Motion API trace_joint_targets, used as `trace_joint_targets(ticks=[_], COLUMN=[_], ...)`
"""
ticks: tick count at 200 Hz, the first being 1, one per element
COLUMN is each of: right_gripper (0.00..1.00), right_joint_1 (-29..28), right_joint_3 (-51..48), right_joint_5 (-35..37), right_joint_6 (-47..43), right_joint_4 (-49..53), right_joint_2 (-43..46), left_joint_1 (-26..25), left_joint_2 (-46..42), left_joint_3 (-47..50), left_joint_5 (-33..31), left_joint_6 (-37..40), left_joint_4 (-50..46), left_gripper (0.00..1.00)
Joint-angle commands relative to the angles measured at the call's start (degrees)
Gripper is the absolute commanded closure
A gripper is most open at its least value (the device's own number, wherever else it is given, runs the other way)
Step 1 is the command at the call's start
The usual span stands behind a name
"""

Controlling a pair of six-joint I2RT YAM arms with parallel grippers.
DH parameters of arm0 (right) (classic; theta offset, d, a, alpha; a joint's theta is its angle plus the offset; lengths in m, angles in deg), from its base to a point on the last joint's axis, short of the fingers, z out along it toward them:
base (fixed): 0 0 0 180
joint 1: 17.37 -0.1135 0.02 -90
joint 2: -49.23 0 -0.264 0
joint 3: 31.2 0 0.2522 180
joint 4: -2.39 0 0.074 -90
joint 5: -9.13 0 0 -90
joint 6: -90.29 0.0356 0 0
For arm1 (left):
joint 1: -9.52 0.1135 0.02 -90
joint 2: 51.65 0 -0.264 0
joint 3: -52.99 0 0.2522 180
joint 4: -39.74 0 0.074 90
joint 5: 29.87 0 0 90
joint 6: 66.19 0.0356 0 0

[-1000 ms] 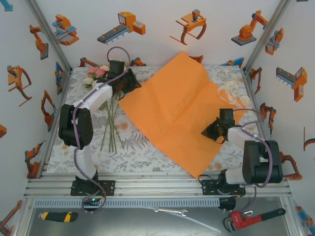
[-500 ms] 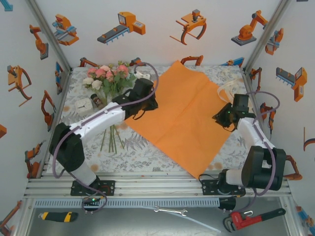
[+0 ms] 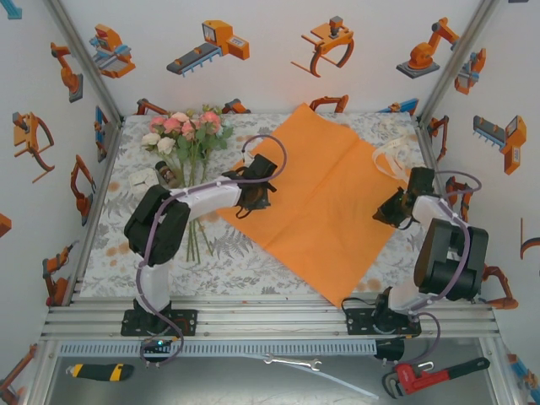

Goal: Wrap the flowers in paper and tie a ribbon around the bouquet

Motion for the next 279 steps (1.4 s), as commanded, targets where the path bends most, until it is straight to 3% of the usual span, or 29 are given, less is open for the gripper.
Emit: trace_joint_targets(ticks=[1, 37, 85, 131, 139, 156, 182, 218, 233, 279], right_gripper=[0.92, 0.92, 0.93, 0.91, 0.89, 0.84, 0.73, 0.54, 0.42, 0.33], right_joint_1=[-0.02, -1.57, -6.67, -6.99, -7.07, -7.48, -13.11, -23.2, -27.35, -36.99], right_joint_3=[-3.19, -7.16, -11.88, -7.79, -5.8, -1.43, 3.07, 4.39, 4.44, 6.17], right_joint_5=[0.17, 1.67, 3.63, 3.77, 1.85, -1.47, 2.89, 3.65, 2.88, 1.24], right_joint_6=[2.43, 5.53, 10.0, 8.25, 7.19, 5.82, 3.36, 0.61, -0.47, -0.64], right_joint_4=[-0.17, 1.4, 2.06, 5.53, 6.42, 7.98, 9.05, 4.91, 2.42, 0.37], right_joint_2=[1.4, 3.13, 8.38, 12.37, 12.73, 14.44, 20.08, 27.02, 28.92, 29.88], left_joint_1=[2.81, 6.74, 10.03, 11.71, 11.76, 11.75, 11.68, 13.05, 15.23, 23.18], left_joint_2=[2.6, 6.68, 8.76, 4.86, 3.42, -0.64, -9.48, -19.82, -21.74, -18.28], left_joint_3=[-1.1, -2.9, -6.27, -6.32, -6.09, -5.62, -2.84, 2.4, 3.83, 3.89], left_joint_5=[0.17, 4.2, 5.07, 7.7, 9.01, 10.86, 8.72, -0.87, -0.52, 1.41], left_joint_6=[0.35, 1.41, 4.34, 6.14, 6.0, 5.08, 4.17, 11.35, 17.82, 28.13], left_joint_4=[0.45, 1.95, 2.01, 2.08, 2.61, 3.2, 3.87, 0.36, -1.03, -4.1], left_gripper=[1.0, 1.0, 1.0, 1.0, 0.97, 0.74, 0.55, 0.54, 0.52, 0.52])
